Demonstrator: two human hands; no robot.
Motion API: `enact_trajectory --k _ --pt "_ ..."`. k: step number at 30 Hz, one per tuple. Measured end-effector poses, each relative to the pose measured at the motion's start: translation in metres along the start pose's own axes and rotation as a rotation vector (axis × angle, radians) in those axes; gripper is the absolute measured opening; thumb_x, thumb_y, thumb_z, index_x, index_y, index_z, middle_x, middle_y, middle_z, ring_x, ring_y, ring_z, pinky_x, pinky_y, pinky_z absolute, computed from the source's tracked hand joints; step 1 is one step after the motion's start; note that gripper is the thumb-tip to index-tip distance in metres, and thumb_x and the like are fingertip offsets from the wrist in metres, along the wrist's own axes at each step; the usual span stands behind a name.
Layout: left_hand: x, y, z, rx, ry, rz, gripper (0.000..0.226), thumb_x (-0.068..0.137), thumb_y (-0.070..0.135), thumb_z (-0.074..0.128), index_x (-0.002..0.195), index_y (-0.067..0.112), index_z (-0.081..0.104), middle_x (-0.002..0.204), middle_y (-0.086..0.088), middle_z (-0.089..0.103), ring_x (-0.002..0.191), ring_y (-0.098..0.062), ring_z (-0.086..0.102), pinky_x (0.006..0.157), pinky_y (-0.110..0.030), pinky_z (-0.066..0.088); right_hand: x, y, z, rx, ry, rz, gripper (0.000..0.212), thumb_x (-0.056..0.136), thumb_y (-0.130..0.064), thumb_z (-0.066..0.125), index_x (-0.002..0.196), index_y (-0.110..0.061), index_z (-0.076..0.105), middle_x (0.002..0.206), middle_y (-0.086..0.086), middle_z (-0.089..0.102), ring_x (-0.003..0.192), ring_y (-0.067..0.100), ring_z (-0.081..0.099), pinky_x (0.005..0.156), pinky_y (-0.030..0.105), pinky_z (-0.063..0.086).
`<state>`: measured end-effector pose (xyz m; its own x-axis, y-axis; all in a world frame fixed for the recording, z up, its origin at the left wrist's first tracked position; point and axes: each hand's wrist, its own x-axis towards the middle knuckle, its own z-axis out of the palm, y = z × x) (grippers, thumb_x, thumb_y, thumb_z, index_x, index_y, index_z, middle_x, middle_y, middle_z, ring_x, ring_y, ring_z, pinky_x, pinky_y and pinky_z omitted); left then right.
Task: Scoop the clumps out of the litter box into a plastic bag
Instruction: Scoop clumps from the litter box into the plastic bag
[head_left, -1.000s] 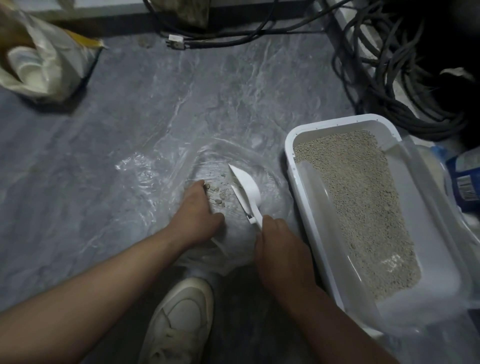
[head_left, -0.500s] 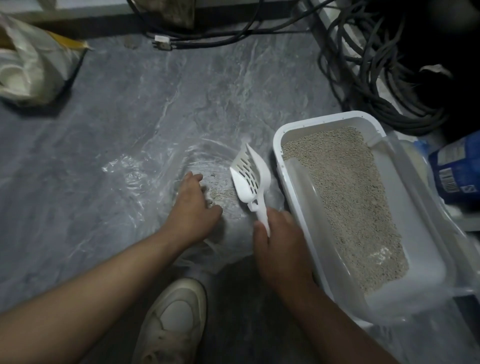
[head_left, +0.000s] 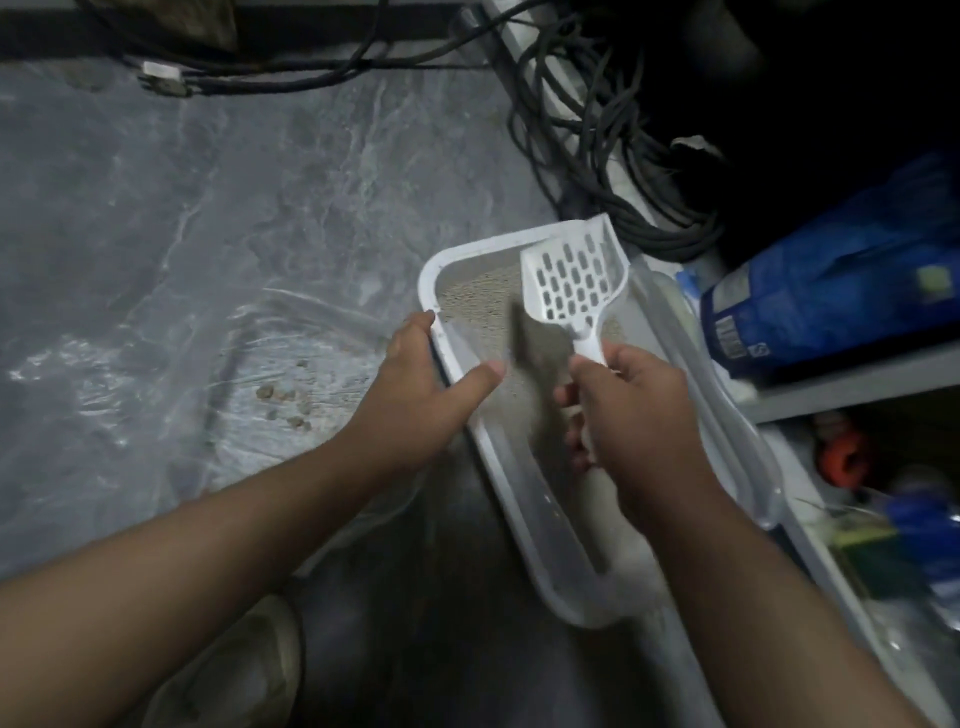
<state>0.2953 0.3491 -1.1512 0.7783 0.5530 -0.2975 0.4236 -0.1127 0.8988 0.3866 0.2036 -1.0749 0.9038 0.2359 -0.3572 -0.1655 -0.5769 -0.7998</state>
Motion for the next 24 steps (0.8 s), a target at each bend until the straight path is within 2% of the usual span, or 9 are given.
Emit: enact_trajectory --k 1,3,5,7,9,12,15,19,24 --pt "0.003 0.003 0.008 -0.001 -0.036 0.011 0.084 0.075 0.072 0.065 0.145 0.043 0.03 0.151 0.018 0.043 0.134 0.013 0.039 0.111 -0.031 0.04 0.007 0.007 -0.014 -0.089 0.006 0.029 0.017 0.081 -0.031 0.055 0.084 -0.017 0.065 0.072 0.016 0.069 0.046 0.024 0.057 0.045 0.036 0.047" --pt "0.008 0.009 0.018 0.072 -0.082 0.033 0.106 0.08 0.065 0.069 0.16 0.02 0.017 0.167 -0.002 0.025 0.153 -0.017 0.025 0.124 -0.046 0.027 0.02 0.021 -0.039 -0.331 0.035 0.041 0.017 0.084 -0.028 0.052 0.08 -0.014 0.06 0.08 0.013 0.07 0.066 0.034 0.065 0.059 0.048 0.056" --pt "0.012 0.009 0.025 0.165 -0.08 0.043 0.105 0.087 0.052 0.07 0.162 0.011 0.009 0.171 -0.009 0.012 0.157 -0.024 0.011 0.127 -0.049 0.017 0.028 0.034 -0.058 -0.561 0.063 0.01 0.009 0.086 -0.025 0.049 0.081 -0.023 0.057 0.087 0.008 0.069 0.081 0.034 0.064 0.069 0.044 0.054" --pt "0.011 0.007 0.03 0.178 -0.067 0.049 0.101 0.084 0.047 0.061 0.162 0.011 0.007 0.171 -0.009 0.009 0.157 -0.024 0.007 0.127 -0.049 0.015 0.037 0.041 -0.068 -0.731 0.073 -0.025 0.013 0.088 -0.022 0.049 0.091 -0.023 0.062 0.096 0.01 0.07 0.083 0.03 0.059 0.071 0.032 0.044" --pt "0.008 0.007 0.032 0.148 -0.066 0.05 0.099 0.08 0.042 0.054 0.162 0.013 0.007 0.171 -0.007 0.01 0.157 -0.022 0.009 0.127 -0.05 0.016 0.05 0.04 -0.068 -0.843 0.072 -0.066 0.022 0.091 -0.019 0.049 0.106 -0.015 0.065 0.105 0.015 0.069 0.09 0.034 0.06 0.076 0.034 0.047" --pt "0.006 0.001 0.029 0.087 -0.066 0.048 0.094 0.081 0.036 0.053 0.161 0.019 0.008 0.17 -0.005 0.014 0.156 -0.021 0.016 0.125 -0.053 0.023 0.075 0.027 -0.051 -0.956 0.04 -0.145 0.021 0.094 -0.015 0.047 0.108 -0.01 0.062 0.105 0.018 0.066 0.094 0.036 0.061 0.08 0.037 0.051" --pt "0.004 -0.004 0.025 0.08 -0.066 0.039 0.093 0.08 0.036 0.051 0.161 0.022 0.007 0.17 -0.003 0.015 0.155 -0.018 0.017 0.126 -0.05 0.022 0.099 0.007 -0.023 -1.046 -0.005 -0.186 0.023 0.094 -0.014 0.048 0.113 -0.01 0.06 0.107 0.015 0.061 0.092 0.033 0.058 0.079 0.035 0.048" --pt "0.004 -0.008 0.021 0.085 -0.074 0.052 0.095 0.079 0.036 0.051 0.162 0.019 0.008 0.17 -0.004 0.014 0.156 -0.016 0.014 0.127 -0.044 0.018 0.112 -0.01 0.011 -1.171 -0.048 -0.164 0.036 0.094 -0.016 0.052 0.129 -0.012 0.058 0.123 0.014 0.059 0.111 0.032 0.061 0.085 0.035 0.049" --pt "0.005 -0.006 0.021 0.092 -0.093 0.055 0.096 0.078 0.035 0.051 0.162 0.016 0.007 0.17 -0.005 0.014 0.156 -0.017 0.014 0.127 -0.045 0.018 0.097 -0.005 0.015 -1.287 -0.174 -0.254 0.039 0.096 -0.012 0.05 0.135 -0.01 0.054 0.124 0.014 0.054 0.105 0.03 0.06 0.087 0.04 0.052"
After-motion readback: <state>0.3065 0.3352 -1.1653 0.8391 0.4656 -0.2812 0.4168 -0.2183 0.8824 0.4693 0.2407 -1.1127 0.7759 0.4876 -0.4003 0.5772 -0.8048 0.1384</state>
